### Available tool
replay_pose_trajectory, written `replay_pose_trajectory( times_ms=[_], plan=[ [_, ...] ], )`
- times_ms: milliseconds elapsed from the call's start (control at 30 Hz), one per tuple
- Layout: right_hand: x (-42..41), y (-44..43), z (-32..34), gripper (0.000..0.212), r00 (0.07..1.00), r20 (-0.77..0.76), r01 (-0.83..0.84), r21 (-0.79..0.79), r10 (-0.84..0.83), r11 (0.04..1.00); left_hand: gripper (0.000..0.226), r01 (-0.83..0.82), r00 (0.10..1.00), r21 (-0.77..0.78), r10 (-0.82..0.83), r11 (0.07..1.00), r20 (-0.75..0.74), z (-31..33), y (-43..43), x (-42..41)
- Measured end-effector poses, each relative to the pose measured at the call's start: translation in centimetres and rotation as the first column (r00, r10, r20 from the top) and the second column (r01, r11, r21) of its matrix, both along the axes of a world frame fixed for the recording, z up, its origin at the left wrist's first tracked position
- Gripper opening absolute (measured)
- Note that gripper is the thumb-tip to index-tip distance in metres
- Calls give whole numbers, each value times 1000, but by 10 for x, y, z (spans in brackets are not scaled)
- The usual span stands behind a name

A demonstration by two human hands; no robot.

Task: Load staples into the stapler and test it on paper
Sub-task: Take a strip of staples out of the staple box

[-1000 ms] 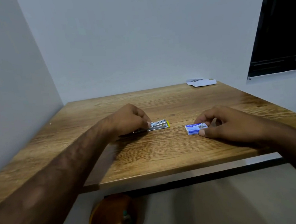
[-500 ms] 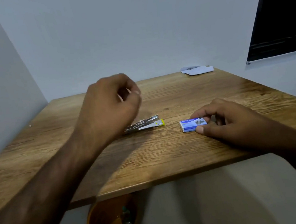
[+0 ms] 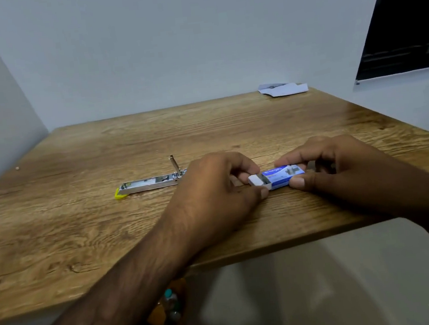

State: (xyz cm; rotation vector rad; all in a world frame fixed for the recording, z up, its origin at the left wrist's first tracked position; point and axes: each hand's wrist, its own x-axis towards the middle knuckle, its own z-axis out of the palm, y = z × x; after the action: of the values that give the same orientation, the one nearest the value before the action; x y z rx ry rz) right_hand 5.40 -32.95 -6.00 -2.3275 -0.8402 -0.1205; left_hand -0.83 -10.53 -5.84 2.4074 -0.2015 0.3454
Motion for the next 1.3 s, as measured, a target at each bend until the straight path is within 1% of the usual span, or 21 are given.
replay_pose_trajectory(
  times_ms=[133, 233, 300, 433, 467, 533, 567, 600, 633, 667, 733, 800, 900, 1067, 1200, 1300],
  plan=[
    [2, -3, 1, 34, 997, -35, 63, 49, -62, 997, 22, 16, 1000, -26, -16, 1000, -2, -3, 10, -4],
    [0, -1, 2, 31, 995, -14, 99, 11, -99, 995, 21, 19, 1000, -64, -19, 998, -4, -3, 12, -7],
    [-3, 1, 4, 31, 994, -21, 108, 13, -108, 994, 23, -6, 1000, -83, 5, 997, -14, -2, 13, -7],
    [-3, 1, 4, 30, 992, -3, 129, -25, -129, 991, 23, -34, 998, -125, 26, 992, -66, -2, 14, -7],
    [-3, 1, 3, 34, 991, -8, 137, -14, -137, 991, 23, -37, 997, -121, 29, 992, -69, -3, 13, -7],
    [-6, 0, 4, 41, 989, -28, 148, 88, -146, 985, 23, -40, 997, -118, 32, 992, -69, -2, 12, -8],
    [-9, 0, 4, 41, 989, -17, 148, 150, -147, 977, 23, -39, 997, -117, 31, 992, -67, -2, 12, -8],
    [-13, 2, 6, 36, 988, 14, 148, 193, -153, 970, 23, -38, 997, -114, 31, 993, -66, -1, 12, -8],
    [-17, 5, 7, 28, 986, 55, 146, 203, -160, 968, 23, -38, 997, -107, 30, 993, -67, -1, 12, -8],
    [-21, 9, 10, 19, 983, 94, 140, 178, -158, 974, 23, -40, 997, -99, 33, 994, -71, 0, 12, -9],
    [-28, 19, 16, 9, 981, 150, 114, 53, -121, 992, 22, -41, 996, -85, 34, 996, -79, 1, 11, -9],
    [-30, 31, 24, 12, 977, 189, 117, -95, -97, 989, 22, -34, 996, -85, 27, 996, -82, 1, 11, -8],
    [-27, 48, 37, 16, 965, 225, 198, -290, -134, 936, 21, -19, 998, -87, 13, 996, -69, 1, 12, -9],
    [-28, 69, 54, 22, 960, 211, 265, -492, -182, 829, 20, -8, 999, -102, 3, 995, -46, 0, 11, -11],
    [-25, 83, 66, 21, 969, 122, 247, -566, -217, 787, 20, -2, 1000, -84, 0, 996, -26, -1, 12, -9],
    [-21, 94, 71, 27, 966, 63, 234, -627, -251, 743, 20, 1, 1000, -76, -3, 997, -16, -3, 13, -8]
  ],
)
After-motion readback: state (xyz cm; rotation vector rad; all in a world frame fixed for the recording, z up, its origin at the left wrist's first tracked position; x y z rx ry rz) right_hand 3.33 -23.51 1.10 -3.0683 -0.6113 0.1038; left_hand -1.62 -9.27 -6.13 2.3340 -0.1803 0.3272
